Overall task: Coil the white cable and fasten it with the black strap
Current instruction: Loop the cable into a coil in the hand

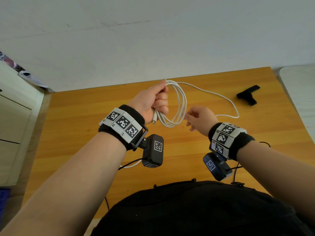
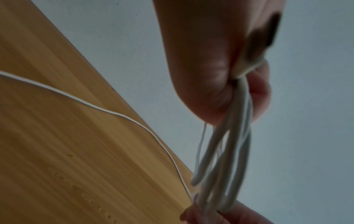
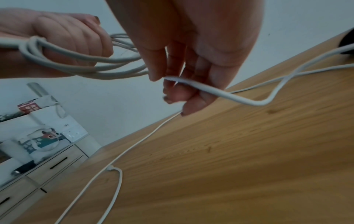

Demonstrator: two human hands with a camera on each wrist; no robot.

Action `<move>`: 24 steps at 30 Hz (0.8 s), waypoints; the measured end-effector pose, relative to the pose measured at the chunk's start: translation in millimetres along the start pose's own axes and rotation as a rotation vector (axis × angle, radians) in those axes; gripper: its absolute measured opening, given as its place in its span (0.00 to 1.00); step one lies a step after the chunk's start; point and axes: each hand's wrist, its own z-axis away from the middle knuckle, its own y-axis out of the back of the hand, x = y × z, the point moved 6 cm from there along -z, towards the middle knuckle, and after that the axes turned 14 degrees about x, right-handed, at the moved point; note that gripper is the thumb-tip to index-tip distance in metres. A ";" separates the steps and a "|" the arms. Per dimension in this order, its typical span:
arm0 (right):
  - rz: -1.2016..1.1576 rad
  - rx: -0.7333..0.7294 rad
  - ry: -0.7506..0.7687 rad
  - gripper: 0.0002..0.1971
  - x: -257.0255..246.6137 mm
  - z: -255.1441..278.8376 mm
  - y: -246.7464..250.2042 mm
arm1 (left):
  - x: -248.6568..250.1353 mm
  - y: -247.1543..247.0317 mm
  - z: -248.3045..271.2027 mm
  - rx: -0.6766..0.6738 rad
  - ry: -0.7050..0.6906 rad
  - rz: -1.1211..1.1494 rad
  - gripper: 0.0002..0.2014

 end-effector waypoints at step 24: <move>0.445 -0.076 0.202 0.12 1.3 15.0 -6.3 | 14.2 13.6 -11.3 0.152 -0.094 0.488 0.19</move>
